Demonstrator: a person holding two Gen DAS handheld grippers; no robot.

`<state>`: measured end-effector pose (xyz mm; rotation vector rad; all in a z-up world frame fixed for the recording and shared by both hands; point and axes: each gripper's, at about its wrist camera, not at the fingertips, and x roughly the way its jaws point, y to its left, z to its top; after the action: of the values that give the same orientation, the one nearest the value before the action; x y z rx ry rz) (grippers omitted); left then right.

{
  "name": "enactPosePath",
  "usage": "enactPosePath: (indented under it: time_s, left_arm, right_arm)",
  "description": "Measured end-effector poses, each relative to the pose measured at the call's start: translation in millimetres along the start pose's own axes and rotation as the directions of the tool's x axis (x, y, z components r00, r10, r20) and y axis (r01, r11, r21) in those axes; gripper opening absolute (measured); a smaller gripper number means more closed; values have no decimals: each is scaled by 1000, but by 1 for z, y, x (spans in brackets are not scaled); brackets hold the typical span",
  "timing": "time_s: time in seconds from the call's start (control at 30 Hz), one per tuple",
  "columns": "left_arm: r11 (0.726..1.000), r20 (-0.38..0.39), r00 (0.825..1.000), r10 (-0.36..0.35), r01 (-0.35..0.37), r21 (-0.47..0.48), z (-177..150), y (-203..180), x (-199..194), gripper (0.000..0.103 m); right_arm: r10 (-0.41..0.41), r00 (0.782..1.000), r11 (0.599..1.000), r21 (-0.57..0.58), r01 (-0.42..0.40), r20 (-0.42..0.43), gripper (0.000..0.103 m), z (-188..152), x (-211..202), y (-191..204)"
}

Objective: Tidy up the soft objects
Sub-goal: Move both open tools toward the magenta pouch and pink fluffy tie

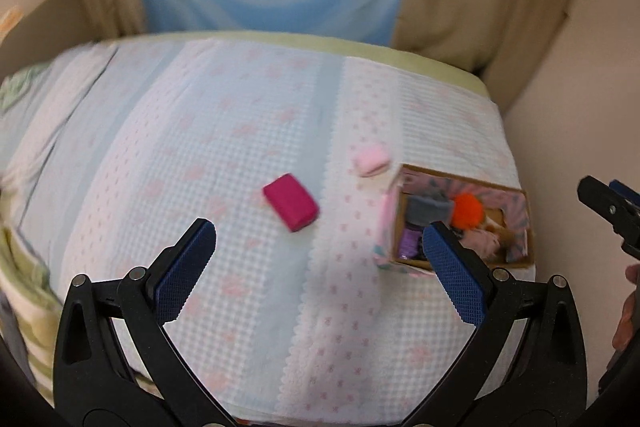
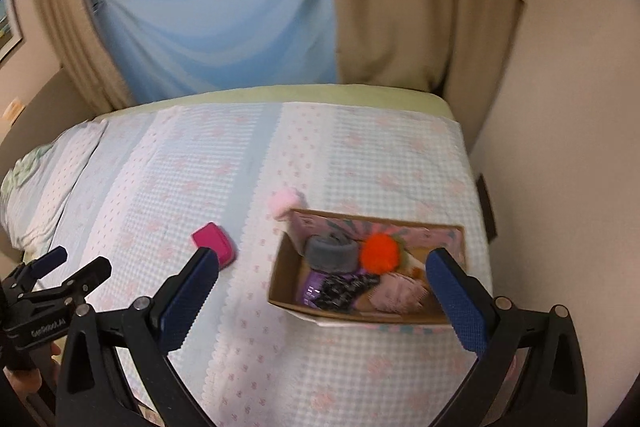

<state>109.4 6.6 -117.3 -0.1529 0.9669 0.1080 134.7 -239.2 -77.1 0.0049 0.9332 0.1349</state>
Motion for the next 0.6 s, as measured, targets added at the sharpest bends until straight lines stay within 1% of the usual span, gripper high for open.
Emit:
enactPosePath:
  time_s: [0.07, 0.2, 0.33, 0.43, 0.6]
  left_arm:
    - [999, -11, 1000, 9, -10, -43, 1, 14, 10, 103]
    - [995, -37, 999, 23, -27, -93, 5, 34, 38, 103]
    - [987, -74, 997, 2, -14, -159, 13, 46, 75, 103]
    - [981, -103, 995, -4, -16, -194, 18, 50, 111, 103]
    - [970, -177, 984, -19, -25, -242, 21, 50, 190, 103]
  right_arm:
    - [14, 1000, 999, -29, -14, -5, 103, 7, 14, 11]
    - [35, 999, 996, -82, -38, -29, 103, 24, 50, 36]
    - [45, 996, 991, -122, -54, -76, 103, 41, 92, 55]
    - [31, 992, 984, -168, -52, -126, 103, 53, 134, 68]
    - [-1, 971, 975, -218, -53, -240, 103, 62, 220, 79]
